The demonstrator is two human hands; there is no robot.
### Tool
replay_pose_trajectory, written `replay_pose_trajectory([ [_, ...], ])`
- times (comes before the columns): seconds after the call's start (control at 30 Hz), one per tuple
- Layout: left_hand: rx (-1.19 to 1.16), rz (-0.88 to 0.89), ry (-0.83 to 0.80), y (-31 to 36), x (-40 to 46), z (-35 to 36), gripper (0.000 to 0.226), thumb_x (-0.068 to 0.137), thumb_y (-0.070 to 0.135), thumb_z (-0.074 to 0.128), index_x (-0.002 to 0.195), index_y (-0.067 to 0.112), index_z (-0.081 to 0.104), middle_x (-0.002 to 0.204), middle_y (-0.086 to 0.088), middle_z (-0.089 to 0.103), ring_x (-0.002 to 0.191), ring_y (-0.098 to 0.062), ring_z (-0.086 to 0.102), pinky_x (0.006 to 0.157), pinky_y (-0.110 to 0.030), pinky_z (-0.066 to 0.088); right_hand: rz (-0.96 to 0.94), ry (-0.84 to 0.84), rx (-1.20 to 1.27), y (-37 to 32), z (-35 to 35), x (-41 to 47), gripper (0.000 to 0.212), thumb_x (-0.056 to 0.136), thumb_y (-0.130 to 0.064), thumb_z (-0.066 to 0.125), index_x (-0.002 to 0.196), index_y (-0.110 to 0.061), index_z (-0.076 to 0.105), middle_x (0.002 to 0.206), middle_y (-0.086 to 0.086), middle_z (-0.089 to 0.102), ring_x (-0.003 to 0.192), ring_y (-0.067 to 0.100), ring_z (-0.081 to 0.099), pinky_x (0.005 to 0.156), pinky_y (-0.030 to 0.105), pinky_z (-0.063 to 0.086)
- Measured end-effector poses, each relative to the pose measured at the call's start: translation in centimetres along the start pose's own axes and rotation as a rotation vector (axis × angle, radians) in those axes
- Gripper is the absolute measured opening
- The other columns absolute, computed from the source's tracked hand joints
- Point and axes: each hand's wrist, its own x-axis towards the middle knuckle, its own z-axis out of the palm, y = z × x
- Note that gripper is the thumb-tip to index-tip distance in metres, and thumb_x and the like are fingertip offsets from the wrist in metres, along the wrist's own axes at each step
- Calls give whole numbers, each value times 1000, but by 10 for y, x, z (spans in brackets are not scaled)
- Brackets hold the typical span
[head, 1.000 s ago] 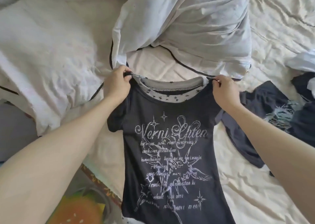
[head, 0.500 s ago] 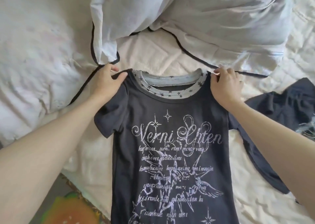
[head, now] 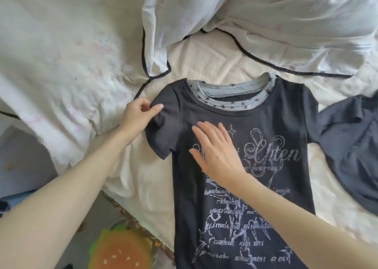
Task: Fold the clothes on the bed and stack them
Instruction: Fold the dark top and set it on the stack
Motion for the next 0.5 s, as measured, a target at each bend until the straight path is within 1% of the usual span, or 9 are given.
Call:
replay_pose_trajectory([
  [0.07, -32, 30, 33, 4, 7, -10, 26, 86, 28, 68, 90, 8, 53, 78, -5, 54, 71, -14, 49, 60, -16, 38, -73, -27, -17, -30, 10, -3, 60, 71, -29, 81, 119, 1, 63, 122, 16, 63, 118, 33, 58, 101, 53, 42],
  [0.13, 28, 72, 8, 7, 14, -19, 25, 86, 29, 68, 91, 11, 51, 72, 1, 51, 66, -10, 47, 55, -10, 36, -85, -19, -13, -52, 18, 2, 64, 65, -28, 84, 120, -1, 63, 122, 14, 63, 118, 31, 58, 99, 50, 45],
  [0.2, 105, 101, -70, 9, 19, -26, 24, 84, 29, 70, 91, 13, 53, 73, 1, 56, 70, -10, 51, 58, -9, 36, -57, 1, -38, -65, 24, 10, 60, 65, -20, 82, 120, -3, 64, 124, 12, 63, 118, 30, 58, 97, 46, 48],
  [0.23, 113, 91, -117, 8, 21, -29, 24, 84, 29, 71, 93, 13, 55, 75, 2, 59, 75, -12, 55, 62, -8, 37, -46, 5, -66, -69, 26, 14, 57, 67, -17, 79, 120, -5, 64, 125, 11, 63, 119, 30, 57, 96, 45, 48],
  [0.27, 104, 61, -169, 7, 22, -32, 24, 83, 30, 71, 95, 14, 58, 79, 2, 62, 81, -13, 58, 69, -11, 40, -43, 6, -98, -71, 29, 16, 54, 69, -15, 77, 121, -7, 64, 126, 10, 62, 120, 30, 56, 96, 44, 49],
  [0.33, 105, -2, -259, 3, 24, -40, 26, 83, 32, 72, 97, 12, 63, 89, -1, 65, 93, -16, 61, 83, -23, 45, -84, 25, -156, -71, 34, 19, 48, 73, -11, 72, 121, -10, 65, 127, 9, 62, 122, 30, 55, 96, 43, 49],
  [0.37, 131, -22, -282, 0, 24, -44, 26, 82, 32, 72, 97, 11, 65, 92, -3, 66, 96, -17, 61, 88, -27, 45, -115, 39, -177, -71, 36, 19, 45, 75, -10, 69, 120, -11, 66, 127, 9, 62, 122, 29, 55, 96, 43, 49],
  [0.43, 151, -65, -299, -6, 22, -53, 27, 82, 24, 73, 103, 9, 65, 95, -5, 64, 97, -18, 60, 89, -28, 46, -150, 55, -205, -72, 39, 21, 42, 74, -9, 71, 116, -11, 68, 124, 9, 64, 121, 28, 56, 96, 42, 49],
  [0.5, 21, -160, -329, -9, 18, -59, 35, 85, 11, 69, 117, 5, 59, 96, -7, 63, 97, -18, 59, 80, -25, 49, -124, 80, -184, -74, 40, 23, 41, 70, -11, 76, 110, -8, 71, 120, 10, 66, 118, 30, 58, 93, 43, 51],
])
